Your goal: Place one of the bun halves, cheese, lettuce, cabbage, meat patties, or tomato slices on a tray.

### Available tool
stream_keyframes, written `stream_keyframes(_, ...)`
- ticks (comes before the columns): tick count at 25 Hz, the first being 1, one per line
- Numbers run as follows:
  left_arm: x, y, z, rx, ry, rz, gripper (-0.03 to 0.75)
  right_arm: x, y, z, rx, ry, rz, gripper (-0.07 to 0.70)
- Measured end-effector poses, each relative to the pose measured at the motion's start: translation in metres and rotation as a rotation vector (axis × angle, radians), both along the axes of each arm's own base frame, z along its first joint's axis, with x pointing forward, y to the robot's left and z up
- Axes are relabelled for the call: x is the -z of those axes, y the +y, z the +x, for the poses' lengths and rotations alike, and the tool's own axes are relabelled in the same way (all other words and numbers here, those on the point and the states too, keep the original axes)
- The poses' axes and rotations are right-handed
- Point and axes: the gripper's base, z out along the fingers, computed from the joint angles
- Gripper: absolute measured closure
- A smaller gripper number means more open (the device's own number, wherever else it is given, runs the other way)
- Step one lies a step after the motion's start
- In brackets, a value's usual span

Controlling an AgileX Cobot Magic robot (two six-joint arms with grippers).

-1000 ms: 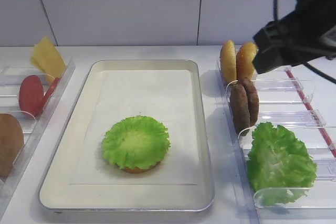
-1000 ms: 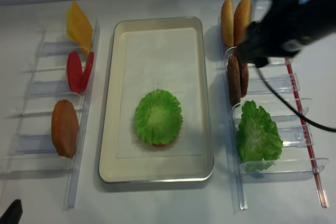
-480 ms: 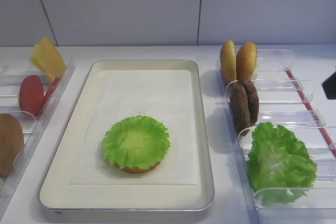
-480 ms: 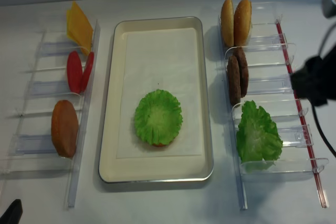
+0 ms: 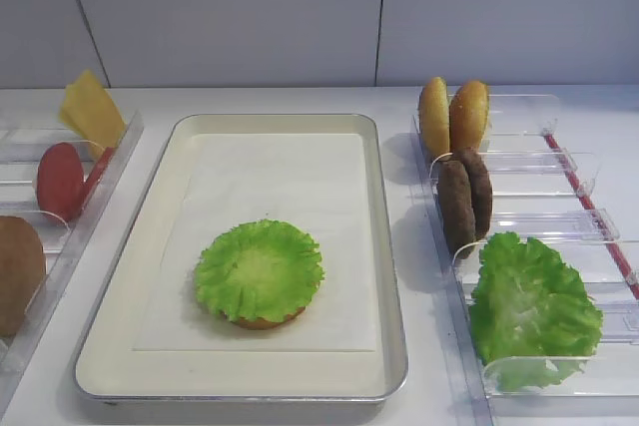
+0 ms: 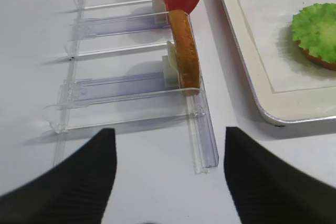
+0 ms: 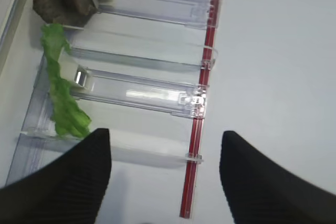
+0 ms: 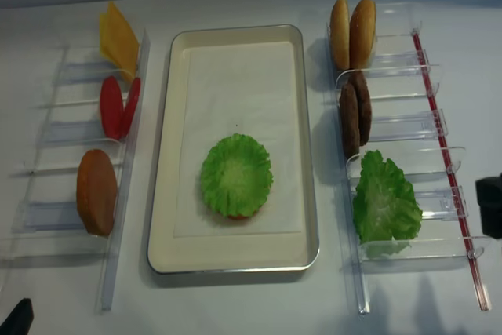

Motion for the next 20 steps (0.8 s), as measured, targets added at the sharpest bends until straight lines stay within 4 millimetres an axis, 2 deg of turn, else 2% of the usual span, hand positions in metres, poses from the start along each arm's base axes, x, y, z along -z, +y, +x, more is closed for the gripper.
stream_keyframes(5, 0.0, 0.0, 0.0, 0.0, 0.0, 0.0, 0.31, -0.005, -0.001, -0.029, 0.023, -0.1, 0.01, 0.16)
stream_keyframes(12, 0.0, 0.0, 0.0, 0.0, 0.0, 0.0, 0.31, 0.011, -0.003, -0.068, 0.04, -0.217, 0.015, 0.16)
stream_keyframes(20, 0.0, 0.0, 0.0, 0.0, 0.0, 0.0, 0.31, 0.017, -0.005, -0.095, 0.048, -0.364, 0.002, 0.16)
